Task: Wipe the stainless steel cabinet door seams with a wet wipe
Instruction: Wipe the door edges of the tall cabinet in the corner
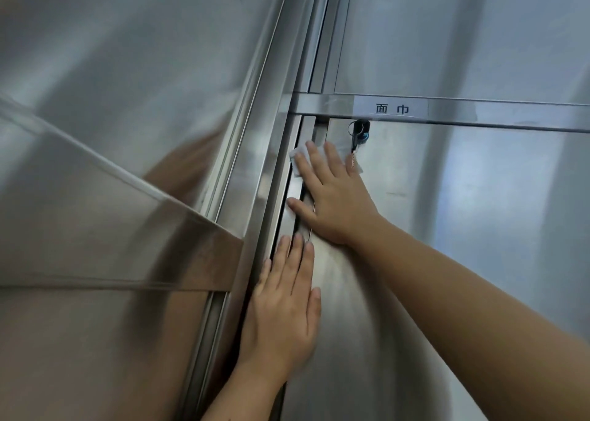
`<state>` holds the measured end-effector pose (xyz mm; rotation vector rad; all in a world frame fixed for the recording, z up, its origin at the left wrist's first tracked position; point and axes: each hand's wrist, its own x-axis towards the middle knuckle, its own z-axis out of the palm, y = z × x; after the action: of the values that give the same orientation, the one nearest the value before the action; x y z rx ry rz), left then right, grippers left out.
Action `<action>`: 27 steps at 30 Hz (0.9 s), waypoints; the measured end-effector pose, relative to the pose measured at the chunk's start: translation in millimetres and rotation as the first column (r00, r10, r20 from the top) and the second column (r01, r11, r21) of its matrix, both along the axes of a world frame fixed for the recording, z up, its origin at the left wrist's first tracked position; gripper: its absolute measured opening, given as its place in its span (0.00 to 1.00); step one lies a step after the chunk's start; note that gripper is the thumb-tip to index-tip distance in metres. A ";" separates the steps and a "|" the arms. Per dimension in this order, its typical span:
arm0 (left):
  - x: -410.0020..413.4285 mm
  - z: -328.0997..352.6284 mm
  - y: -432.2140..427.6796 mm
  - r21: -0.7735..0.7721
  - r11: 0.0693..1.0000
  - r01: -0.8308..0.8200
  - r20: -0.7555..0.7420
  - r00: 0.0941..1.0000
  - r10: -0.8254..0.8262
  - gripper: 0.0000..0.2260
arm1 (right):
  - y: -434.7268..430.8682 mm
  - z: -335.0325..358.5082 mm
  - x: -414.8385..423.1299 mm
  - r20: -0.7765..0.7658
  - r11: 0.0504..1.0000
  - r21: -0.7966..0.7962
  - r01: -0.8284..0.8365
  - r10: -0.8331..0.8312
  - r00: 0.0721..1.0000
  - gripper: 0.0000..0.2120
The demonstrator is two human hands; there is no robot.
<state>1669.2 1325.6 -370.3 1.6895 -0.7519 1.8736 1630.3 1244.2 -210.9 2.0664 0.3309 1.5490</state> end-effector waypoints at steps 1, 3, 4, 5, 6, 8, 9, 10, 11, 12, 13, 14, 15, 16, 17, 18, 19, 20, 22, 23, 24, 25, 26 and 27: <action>0.2 -0.9 -0.7 0.002 1.000 0.006 -0.005 1.000 -0.006 0.24 | 1.0 0.0 0.3 -0.006 1.000 0.005 0.006 -0.006 1.000 0.34; -0.5 -2.3 -0.4 0.001 1.000 0.008 -0.026 1.000 -0.008 0.25 | 5.6 6.0 1.9 -0.009 0.999 0.021 0.027 -0.027 1.000 0.35; -1.1 -3.1 -0.1 0.003 1.000 0.007 -0.036 0.999 -0.006 0.26 | 9.0 12.1 2.8 -0.010 0.999 0.029 0.037 -0.037 0.999 0.35; -1.7 -3.7 0.1 0.006 1.000 0.002 -0.040 0.999 -0.002 0.26 | 13.0 19.9 3.4 -0.014 0.998 0.037 0.042 -0.042 0.999 0.35; -2.2 -4.2 0.1 0.010 1.000 -0.004 -0.041 0.999 0.004 0.27 | 17.0 28.4 3.8 -0.021 0.998 0.051 0.042 -0.041 0.999 0.35; -3.5 -4.8 0.3 0.017 1.000 -0.011 -0.042 0.999 0.012 0.27 | 24.0 42.7 4.8 -0.030 0.996 0.090 0.028 -0.026 0.999 0.35; -4.3 -4.8 0.4 0.016 1.000 -0.012 -0.041 0.999 0.013 0.27 | 26.4 46.0 5.9 -0.024 0.994 0.105 0.020 -0.017 1.000 0.35; -5.0 -4.5 0.6 0.014 1.000 -0.013 -0.040 0.999 0.013 0.27 | 27.3 45.9 7.3 -0.011 0.993 0.115 0.012 -0.011 1.000 0.35; -5.7 -4.3 0.5 0.013 1.000 -0.012 -0.039 0.999 0.013 0.27 | 26.7 42.2 8.6 0.006 0.993 0.116 0.006 -0.007 1.000 0.35; -6.3 -4.3 0.2 0.011 1.000 -0.013 -0.037 0.999 0.013 0.27 | 24.8 35.6 9.8 0.024 0.994 0.109 -0.002 -0.001 1.000 0.35; -6.6 -4.4 0.2 0.010 1.000 -0.018 -0.036 0.999 0.018 0.27 | 22.0 27.7 10.9 0.038 0.996 0.093 -0.008 0.005 0.999 0.35; -7.0 -4.6 0.1 0.009 1.000 -0.026 -0.037 0.999 0.026 0.27 | 18.8 20.4 11.4 0.045 0.997 0.072 -0.009 0.006 0.999 0.35; -7.2 -4.8 0.1 0.008 0.999 -0.032 -0.039 0.999 0.032 0.27 | 15.8 15.6 11.3 0.045 0.999 0.050 -0.003 0.001 0.999 0.35; -7.4 -5.1 0.0 0.008 0.999 -0.034 -0.041 0.999 0.034 0.27 | 13.6 14.3 10.2 0.040 0.999 0.036 0.005 -0.006 0.999 0.36; -7.4 -5.5 0.0 0.009 0.999 -0.034 -0.043 0.998 0.035 0.27 | 12.9 16.4 8.7 0.029 0.999 0.034 0.009 -0.010 1.000 0.36; -7.4 -5.8 0.0 0.010 0.999 -0.037 -0.045 0.998 0.037 0.27 | 13.4 20.8 7.2 0.015 0.999 0.041 0.008 -0.009 1.000 0.37; -7.3 -6.0 -0.1 0.012 0.999 -0.042 -0.048 0.998 0.042 0.27 | 15.0 26.9 6.2 -0.003 0.998 0.057 0.005 -0.005 1.000 0.37; -7.3 -6.4 0.0 0.013 0.999 -0.045 -0.053 0.998 0.045 0.27 | 17.7 34.0 5.6 -0.022 0.997 0.077 0.002 0.000 1.000 0.37; -7.4 -7.4 0.3 0.016 0.999 -0.035 -0.067 0.997 0.036 0.28 | 24.7 47.4 4.8 -0.045 0.992 0.123 0.004 0.002 0.999 0.37; -7.3 -7.8 0.5 0.018 0.999 -0.031 -0.069 0.997 0.032 0.28 | 28.4 51.7 5.1 -0.045 0.989 0.147 0.007 0.000 0.999 0.38; -7.2 -8.6 0.5 0.021 0.999 -0.031 -0.068 0.997 0.032 0.28 | 31.5 53.8 5.5 -0.041 0.986 0.167 0.006 0.000 0.999 0.38; -7.2 -9.7 0.4 0.025 0.999 -0.032 -0.068 0.997 0.033 0.28 | 32.8 53.2 5.7 -0.032 0.984 0.176 0.003 0.002 0.999 0.38; -7.2 -11.1 0.4 0.027 0.999 -0.032 -0.068 0.997 0.034 0.28 | 32.2 50.3 6.4 -0.016 0.985 0.172 0.000 0.002 1.000 0.38; -7.2 -12.2 0.4 0.027 0.999 -0.031 -0.069 0.997 0.033 0.27 | 29.8 45.3 7.6 0.005 0.988 0.155 0.001 -0.002 1.000 0.37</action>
<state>1662.0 1326.0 -382.5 1.7828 -0.7287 1.8242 1637.9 1274.1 -165.6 2.1784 0.2133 1.6248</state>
